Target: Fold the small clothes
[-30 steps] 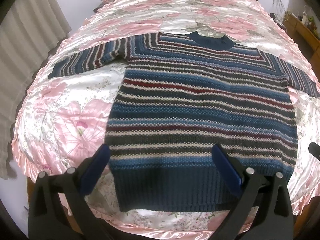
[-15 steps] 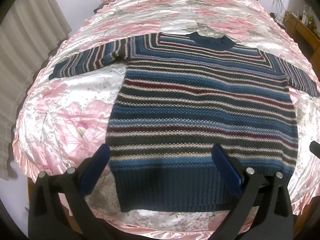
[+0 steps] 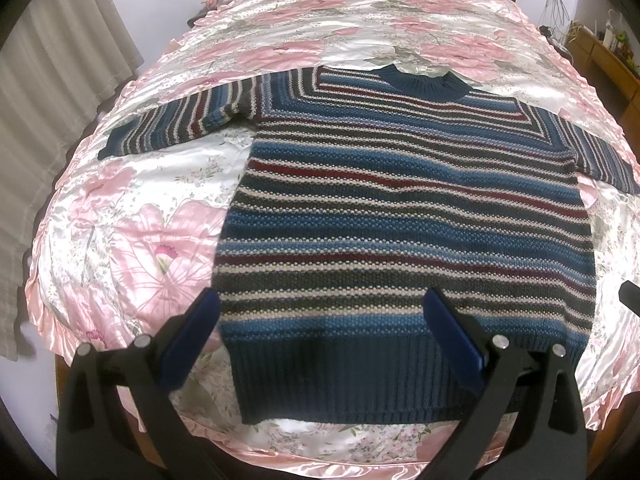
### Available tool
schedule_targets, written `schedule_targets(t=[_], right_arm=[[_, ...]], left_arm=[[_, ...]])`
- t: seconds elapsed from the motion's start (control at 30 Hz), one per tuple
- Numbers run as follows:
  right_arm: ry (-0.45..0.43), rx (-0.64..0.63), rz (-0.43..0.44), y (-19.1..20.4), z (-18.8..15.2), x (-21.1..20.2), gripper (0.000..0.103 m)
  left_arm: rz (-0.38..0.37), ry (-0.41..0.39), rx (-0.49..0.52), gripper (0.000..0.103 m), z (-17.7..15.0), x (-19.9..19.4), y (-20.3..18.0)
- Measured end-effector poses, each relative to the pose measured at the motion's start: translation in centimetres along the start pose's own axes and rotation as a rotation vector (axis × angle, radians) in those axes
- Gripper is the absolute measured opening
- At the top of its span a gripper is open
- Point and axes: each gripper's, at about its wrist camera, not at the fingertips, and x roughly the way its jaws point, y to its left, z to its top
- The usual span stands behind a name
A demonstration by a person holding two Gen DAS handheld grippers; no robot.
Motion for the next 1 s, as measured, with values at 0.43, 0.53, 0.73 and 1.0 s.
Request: schedule_targets(t=[0.43, 0.53, 0.73, 1.0], right_arm=[[0.0, 0.0, 0.0, 0.03, -0.02, 0.02, 0.1], [-0.001, -0.001, -0.001, 0.04, -0.02, 0.02, 0.1], [0.0, 0.0, -0.001, 0.04, -0.03, 0.02, 0.1], [0.007, 0.011, 0.013, -0.32, 0.19, 0.27, 0.1]], left_arm=[[0.0, 0.0, 0.0, 0.101, 0.01, -0.03, 0.06], [0.001, -0.001, 0.0, 0.101, 0.02, -0.05, 0.06], [0.001, -0.001, 0.001, 0.101, 0.02, -0.05, 0.06], [-0.011, 0.007, -0.012, 0.101, 0.3, 0.19, 0.01]])
